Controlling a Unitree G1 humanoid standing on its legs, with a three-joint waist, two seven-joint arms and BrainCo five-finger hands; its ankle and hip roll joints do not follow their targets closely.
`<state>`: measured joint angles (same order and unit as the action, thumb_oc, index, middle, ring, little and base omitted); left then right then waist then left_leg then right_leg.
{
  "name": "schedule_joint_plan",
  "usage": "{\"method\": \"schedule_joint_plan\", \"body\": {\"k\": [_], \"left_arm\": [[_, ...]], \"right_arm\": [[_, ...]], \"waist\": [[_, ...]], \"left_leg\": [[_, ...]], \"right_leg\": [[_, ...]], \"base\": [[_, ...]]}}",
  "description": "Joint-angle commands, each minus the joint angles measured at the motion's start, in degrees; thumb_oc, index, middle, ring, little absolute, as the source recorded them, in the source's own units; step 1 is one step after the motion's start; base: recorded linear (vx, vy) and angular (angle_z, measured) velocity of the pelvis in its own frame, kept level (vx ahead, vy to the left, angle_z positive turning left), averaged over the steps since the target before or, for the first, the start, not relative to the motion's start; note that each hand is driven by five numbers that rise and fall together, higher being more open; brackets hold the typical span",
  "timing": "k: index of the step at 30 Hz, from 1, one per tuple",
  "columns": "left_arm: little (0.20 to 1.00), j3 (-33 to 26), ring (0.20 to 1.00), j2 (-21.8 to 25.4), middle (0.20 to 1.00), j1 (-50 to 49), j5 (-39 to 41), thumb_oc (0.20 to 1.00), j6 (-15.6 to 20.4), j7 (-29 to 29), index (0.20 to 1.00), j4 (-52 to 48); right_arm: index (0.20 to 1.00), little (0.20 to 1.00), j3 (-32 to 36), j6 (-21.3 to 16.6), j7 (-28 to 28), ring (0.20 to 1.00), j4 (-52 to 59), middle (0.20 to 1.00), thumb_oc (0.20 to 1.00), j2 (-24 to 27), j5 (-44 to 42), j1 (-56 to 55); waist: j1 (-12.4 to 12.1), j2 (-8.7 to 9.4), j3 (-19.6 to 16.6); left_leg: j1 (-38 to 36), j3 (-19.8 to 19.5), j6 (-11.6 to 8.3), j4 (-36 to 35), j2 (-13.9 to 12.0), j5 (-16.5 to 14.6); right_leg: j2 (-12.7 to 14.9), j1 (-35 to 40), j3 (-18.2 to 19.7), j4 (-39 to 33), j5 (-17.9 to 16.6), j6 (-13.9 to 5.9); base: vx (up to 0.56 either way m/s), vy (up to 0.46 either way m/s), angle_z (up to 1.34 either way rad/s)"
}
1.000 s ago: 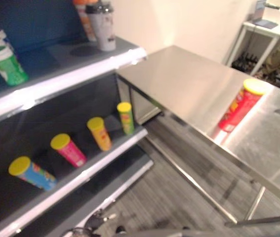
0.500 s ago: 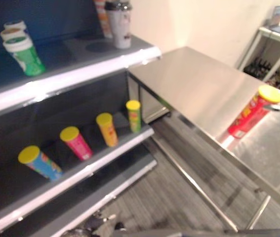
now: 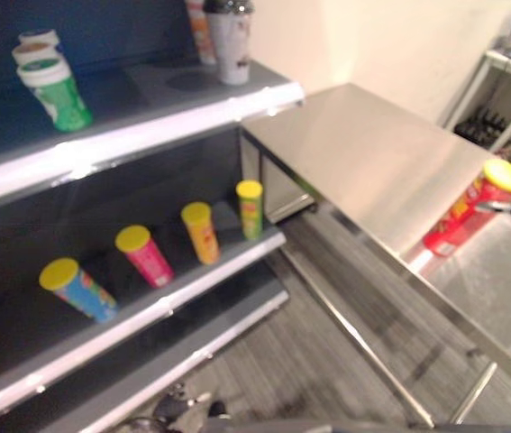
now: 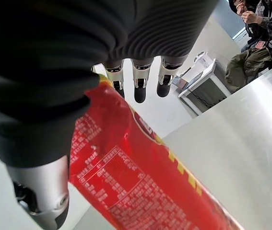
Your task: Put the goods on the table back onto the shelves and tidy them up.
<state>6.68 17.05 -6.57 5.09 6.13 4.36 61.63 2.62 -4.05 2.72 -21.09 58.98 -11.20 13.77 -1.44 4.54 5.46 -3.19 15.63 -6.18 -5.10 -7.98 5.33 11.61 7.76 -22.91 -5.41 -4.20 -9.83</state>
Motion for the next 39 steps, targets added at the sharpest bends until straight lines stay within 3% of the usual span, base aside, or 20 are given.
{"method": "schedule_joint_plan", "body": {"k": [1,13,16,17,18,30,39], "left_arm": [[1.000,2.56,1.000,1.67,1.000,3.43,-1.23,1.000,0.61,-0.87,1.000,1.45],[1.000,2.89,1.000,1.71,1.000,3.47,-1.03,1.000,0.37,-1.09,1.000,1.67],[1.000,2.93,1.000,1.57,1.000,3.51,-1.00,1.000,0.32,-1.16,1.000,1.66],[1.000,2.95,1.000,1.58,1.000,3.48,-1.03,1.000,0.32,-1.15,1.000,1.66],[1.000,2.95,1.000,1.56,1.000,3.49,-1.06,1.000,0.35,-1.15,1.000,1.60],[1.000,2.44,1.000,1.78,1.000,3.48,-0.93,1.000,0.24,-1.12,1.000,1.35],[1.000,1.13,1.000,1.59,1.000,3.58,-1.25,1.000,0.37,-1.53,1.000,1.03]], "right_arm": [[1.000,1.000,-2.97,-0.71,-1.24,1.000,-1.00,1.000,1.000,2.65,0.70,7.63],[1.000,1.000,-4.21,0.26,-2.56,1.000,-3.91,1.000,1.000,1.05,1.40,10.07],[0.589,0.589,-4.72,0.48,-2.54,0.589,-4.06,0.589,0.589,0.91,2.11,10.31],[0.429,0.429,-4.75,0.47,-2.53,0.429,-4.07,0.429,0.429,0.91,2.11,10.40],[0.200,0.200,-5.03,0.47,-2.40,0.200,-4.41,0.200,0.200,0.82,1.97,10.62],[0.200,0.200,-4.06,0.14,-2.37,0.200,-2.42,0.200,0.200,0.37,1.56,9.57],[0.200,0.200,6.45,-4.98,-6.90,0.200,12.98,0.200,0.200,-4.05,-0.78,5.15]], "waist": [[-2.61,0.48,-0.70],[-3.01,0.63,-0.62],[-3.05,0.70,-0.54],[-3.04,0.72,-0.56],[-3.11,0.71,-0.53],[-3.16,0.85,-0.47],[-3.08,0.28,-0.72]], "left_leg": [[-3.25,4.41,-1.88,0.68,-0.64,-3.92],[-3.20,4.21,-1.76,0.59,-0.50,-4.05],[-3.12,4.16,-1.76,0.56,-0.50,-4.04],[-3.14,4.15,-1.75,0.56,-0.49,-4.05],[-3.15,4.10,-1.74,0.55,-0.50,-4.06],[-3.10,3.93,-1.73,0.53,-0.44,-4.14],[-2.79,3.88,-0.81,0.63,0.97,-5.07]], "right_leg": [[-0.06,0.99,-2.48,1.42,4.40,0.27],[0.28,0.94,-2.73,1.50,4.12,0.21],[0.31,0.93,-2.75,1.45,4.10,0.23],[0.31,0.93,-2.76,1.46,4.09,0.23],[0.34,0.99,-2.82,1.42,4.05,0.25],[0.42,1.00,-2.98,1.35,3.96,0.19],[2.14,0.62,-3.26,2.20,3.39,-0.89]], "base": [[0.00,0.000,0.00],[0.00,0.000,0.00],[0.00,0.002,0.01],[0.00,0.000,0.00],[0.00,0.000,0.00],[0.00,0.000,0.01],[0.01,0.038,0.00]]}}
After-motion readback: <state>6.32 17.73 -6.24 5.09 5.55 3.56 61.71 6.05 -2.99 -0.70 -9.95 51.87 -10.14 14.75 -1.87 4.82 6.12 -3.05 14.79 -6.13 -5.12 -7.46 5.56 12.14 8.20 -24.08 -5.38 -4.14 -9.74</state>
